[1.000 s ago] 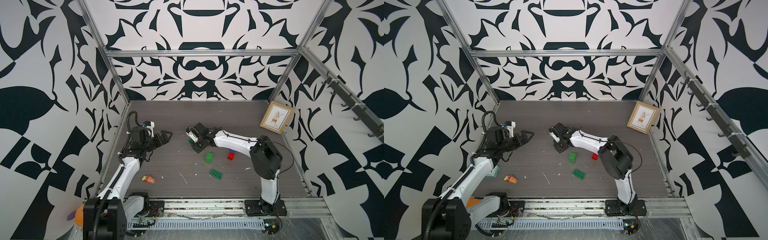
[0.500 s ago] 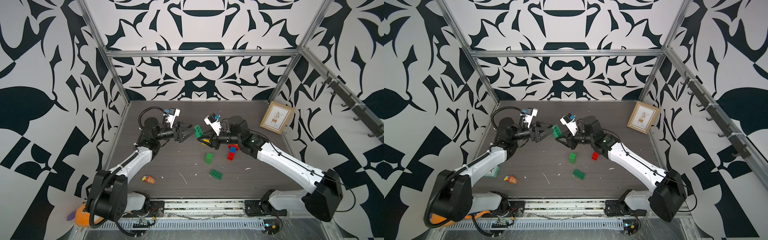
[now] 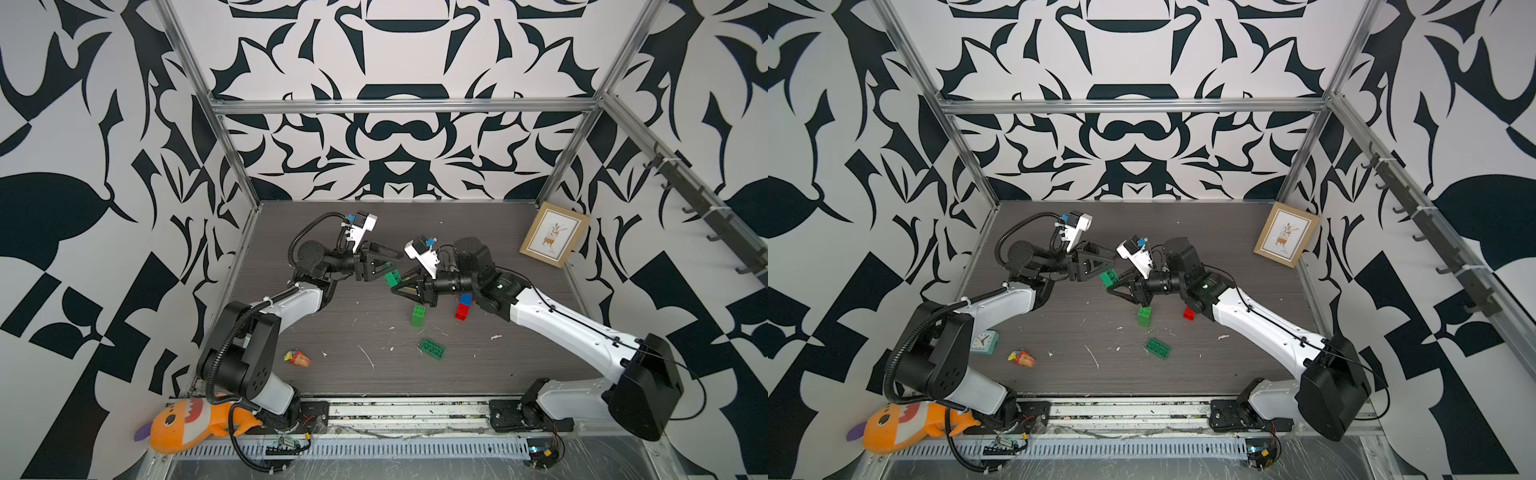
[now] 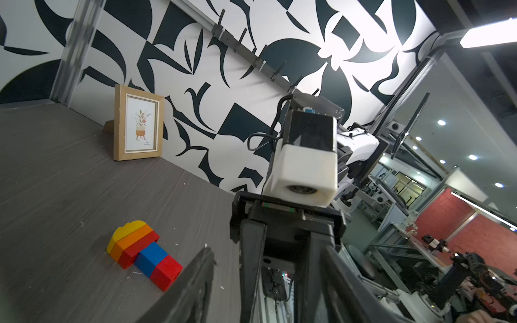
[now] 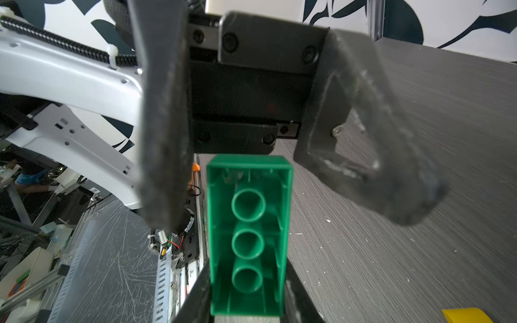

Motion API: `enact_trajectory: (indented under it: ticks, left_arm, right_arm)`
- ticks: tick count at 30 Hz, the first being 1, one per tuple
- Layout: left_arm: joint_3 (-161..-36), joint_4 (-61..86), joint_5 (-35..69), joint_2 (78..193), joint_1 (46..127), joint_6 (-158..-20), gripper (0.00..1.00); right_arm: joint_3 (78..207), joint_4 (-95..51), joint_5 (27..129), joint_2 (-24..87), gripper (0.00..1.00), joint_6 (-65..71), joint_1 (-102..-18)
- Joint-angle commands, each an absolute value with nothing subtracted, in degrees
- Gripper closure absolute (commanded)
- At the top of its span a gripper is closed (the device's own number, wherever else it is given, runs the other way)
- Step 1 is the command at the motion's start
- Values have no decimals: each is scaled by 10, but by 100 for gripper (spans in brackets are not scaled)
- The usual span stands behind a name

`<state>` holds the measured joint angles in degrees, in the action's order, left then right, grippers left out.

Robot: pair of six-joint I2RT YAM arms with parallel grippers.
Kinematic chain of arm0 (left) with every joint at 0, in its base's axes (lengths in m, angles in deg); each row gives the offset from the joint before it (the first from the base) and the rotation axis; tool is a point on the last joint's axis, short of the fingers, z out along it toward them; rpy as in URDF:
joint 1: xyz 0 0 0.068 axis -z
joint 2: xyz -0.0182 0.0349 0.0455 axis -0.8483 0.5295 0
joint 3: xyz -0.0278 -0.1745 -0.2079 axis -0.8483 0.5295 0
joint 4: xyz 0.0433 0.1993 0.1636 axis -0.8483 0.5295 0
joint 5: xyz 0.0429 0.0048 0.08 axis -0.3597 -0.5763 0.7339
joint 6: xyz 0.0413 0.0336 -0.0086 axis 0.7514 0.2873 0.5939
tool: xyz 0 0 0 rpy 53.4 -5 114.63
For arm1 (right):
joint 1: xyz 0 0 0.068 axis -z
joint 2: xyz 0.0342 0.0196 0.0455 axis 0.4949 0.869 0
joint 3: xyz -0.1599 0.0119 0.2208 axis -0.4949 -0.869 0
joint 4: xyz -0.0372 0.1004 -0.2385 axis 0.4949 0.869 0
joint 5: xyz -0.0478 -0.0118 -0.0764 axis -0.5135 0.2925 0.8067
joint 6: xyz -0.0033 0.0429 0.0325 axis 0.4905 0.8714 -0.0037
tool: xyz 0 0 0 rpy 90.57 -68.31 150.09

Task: Assemble an ice cream with lego
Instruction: Pick up the lego brick from the center of the board.

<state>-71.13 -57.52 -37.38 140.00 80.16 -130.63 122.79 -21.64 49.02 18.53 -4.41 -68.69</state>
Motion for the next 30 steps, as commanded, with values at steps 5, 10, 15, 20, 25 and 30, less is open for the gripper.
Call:
enact_trajectory:
  ticks: [5, 10, 15, 20, 25, 30]
  left_arm:
    - [-813, 115, -173, 1262, 830, -882, 33]
    - [-789, 36, -214, 1258, 827, -943, 28]
    - [-754, -95, -260, 1269, 827, -1004, 27]
    - [-751, -150, -293, 1280, 828, -1018, 28]
    - [-737, -267, -314, 1288, 828, -1081, 42]
    - [-747, -292, -338, 1305, 839, -1108, 72]
  right_arm:
    - [1262, -187, 605, 160, 82, -72, -681]
    - [1255, -221, 567, 158, 82, -67, -680]
    - [1239, -258, 538, 142, 82, -58, -680]
    - [1229, -287, 502, 135, 81, -40, -679]
    - [1232, -291, 477, 150, 79, -33, -679]
    - [1227, -312, 483, 153, 70, -20, -679]
